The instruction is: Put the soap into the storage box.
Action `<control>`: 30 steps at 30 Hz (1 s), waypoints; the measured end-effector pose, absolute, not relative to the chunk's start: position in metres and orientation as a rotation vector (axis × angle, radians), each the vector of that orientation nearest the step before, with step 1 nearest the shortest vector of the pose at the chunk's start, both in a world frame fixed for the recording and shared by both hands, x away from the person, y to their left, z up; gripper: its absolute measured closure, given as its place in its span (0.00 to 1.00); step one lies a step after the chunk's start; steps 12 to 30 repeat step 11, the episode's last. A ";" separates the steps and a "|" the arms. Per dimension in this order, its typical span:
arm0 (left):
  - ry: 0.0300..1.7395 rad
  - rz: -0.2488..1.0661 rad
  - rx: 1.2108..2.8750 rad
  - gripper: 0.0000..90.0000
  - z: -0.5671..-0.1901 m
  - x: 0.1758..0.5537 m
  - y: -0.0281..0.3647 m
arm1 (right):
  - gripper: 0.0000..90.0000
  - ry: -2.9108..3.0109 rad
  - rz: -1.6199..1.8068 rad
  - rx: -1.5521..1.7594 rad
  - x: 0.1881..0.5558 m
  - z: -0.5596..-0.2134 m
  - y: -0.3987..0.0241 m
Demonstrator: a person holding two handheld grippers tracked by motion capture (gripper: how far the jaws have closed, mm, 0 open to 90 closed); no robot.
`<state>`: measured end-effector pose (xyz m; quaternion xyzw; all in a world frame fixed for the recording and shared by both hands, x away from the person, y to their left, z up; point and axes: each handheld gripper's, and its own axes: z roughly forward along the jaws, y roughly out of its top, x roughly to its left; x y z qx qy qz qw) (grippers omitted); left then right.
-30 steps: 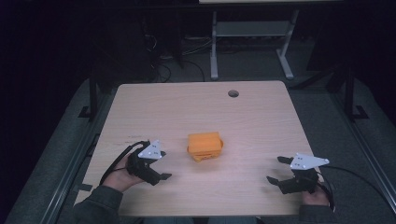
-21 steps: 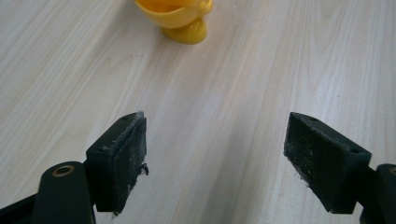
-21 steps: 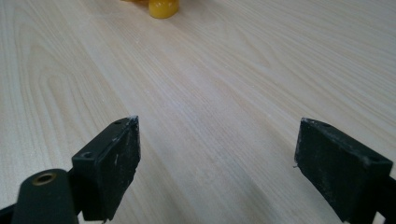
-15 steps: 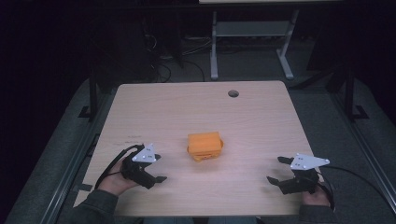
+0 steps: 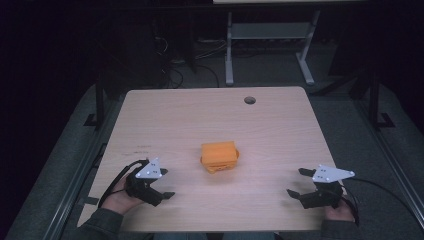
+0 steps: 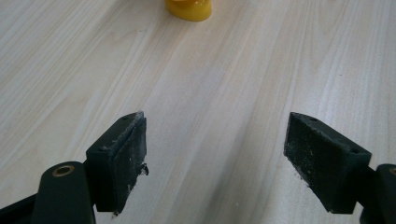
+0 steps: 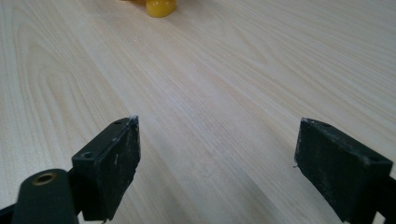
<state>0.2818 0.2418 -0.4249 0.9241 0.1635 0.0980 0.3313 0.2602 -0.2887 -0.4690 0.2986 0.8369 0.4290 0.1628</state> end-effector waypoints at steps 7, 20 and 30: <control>0.442 0.267 2.416 0.23 -0.437 0.277 0.244 | 0.15 2.396 1.210 0.860 0.262 -0.472 -0.288; 0.462 0.285 2.395 0.22 -0.439 0.280 0.246 | 0.15 2.389 1.216 0.862 0.262 -0.471 -0.289; 0.462 0.285 2.395 0.22 -0.439 0.280 0.246 | 0.15 2.389 1.216 0.862 0.262 -0.471 -0.289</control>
